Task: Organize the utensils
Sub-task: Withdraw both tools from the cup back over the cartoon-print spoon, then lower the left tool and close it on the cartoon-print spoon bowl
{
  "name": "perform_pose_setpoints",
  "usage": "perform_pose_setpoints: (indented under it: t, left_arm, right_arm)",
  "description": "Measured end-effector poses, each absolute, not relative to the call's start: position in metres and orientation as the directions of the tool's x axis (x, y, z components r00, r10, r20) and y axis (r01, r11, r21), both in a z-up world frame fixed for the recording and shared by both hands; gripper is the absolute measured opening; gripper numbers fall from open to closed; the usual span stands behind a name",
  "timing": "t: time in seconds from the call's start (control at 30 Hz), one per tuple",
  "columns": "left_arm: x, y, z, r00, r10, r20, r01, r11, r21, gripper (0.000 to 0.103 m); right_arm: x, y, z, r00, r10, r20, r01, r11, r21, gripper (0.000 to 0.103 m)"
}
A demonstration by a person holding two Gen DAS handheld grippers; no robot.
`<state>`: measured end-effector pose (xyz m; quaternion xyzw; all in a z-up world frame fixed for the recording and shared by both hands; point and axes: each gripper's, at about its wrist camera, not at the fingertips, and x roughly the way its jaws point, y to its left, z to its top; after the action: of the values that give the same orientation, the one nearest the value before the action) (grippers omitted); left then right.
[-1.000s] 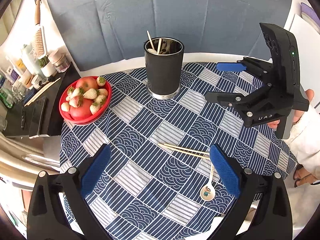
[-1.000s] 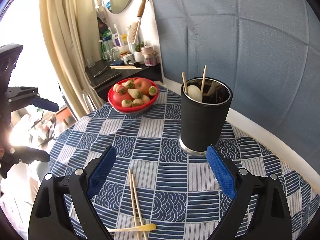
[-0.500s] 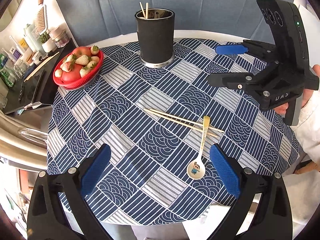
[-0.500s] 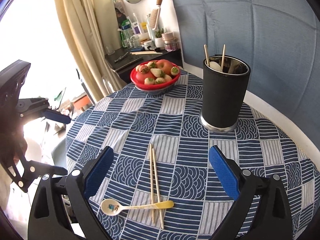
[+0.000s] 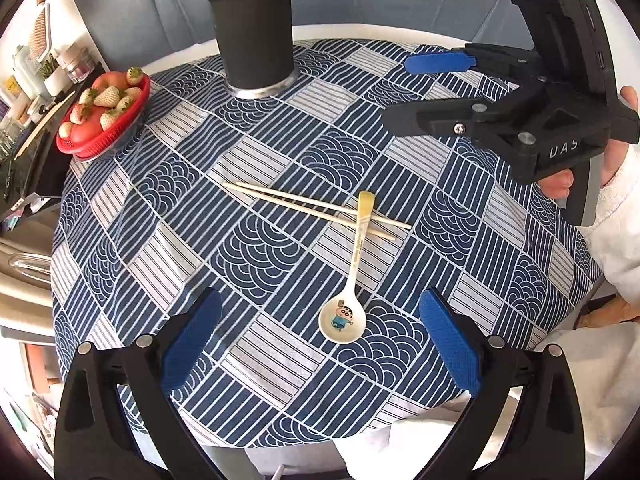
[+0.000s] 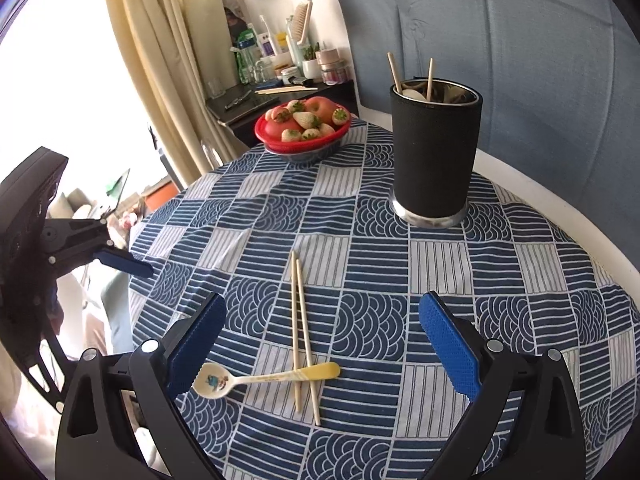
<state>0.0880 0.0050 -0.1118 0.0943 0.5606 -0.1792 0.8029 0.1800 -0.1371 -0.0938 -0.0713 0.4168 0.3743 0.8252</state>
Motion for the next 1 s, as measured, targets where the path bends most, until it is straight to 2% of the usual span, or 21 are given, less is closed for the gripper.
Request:
perform_pose_setpoints:
  t: [0.43, 0.8, 1.0]
  left_arm:
    - [0.079, -0.010, -0.173, 0.181, -0.164, -0.970, 0.427, 0.901, -0.072, 0.096]
    - [0.086, -0.016, -0.188, 0.161, -0.114, -0.980, 0.424, 0.905, -0.035, 0.094]
    - [0.095, -0.022, -0.196, 0.127, -0.101, -0.987, 0.438, 0.898, -0.036, 0.081]
  right_arm:
    - [0.173, -0.148, -0.121, 0.352, 0.507, -0.787, -0.643, 0.742, 0.191, 0.093]
    - [0.165, -0.141, -0.135, 0.317, 0.476, -0.820, -0.663, 0.730, 0.167, 0.093]
    - [0.161, -0.147, -0.149, 0.285, 0.449, -0.847, -0.656, 0.736, 0.169, 0.093]
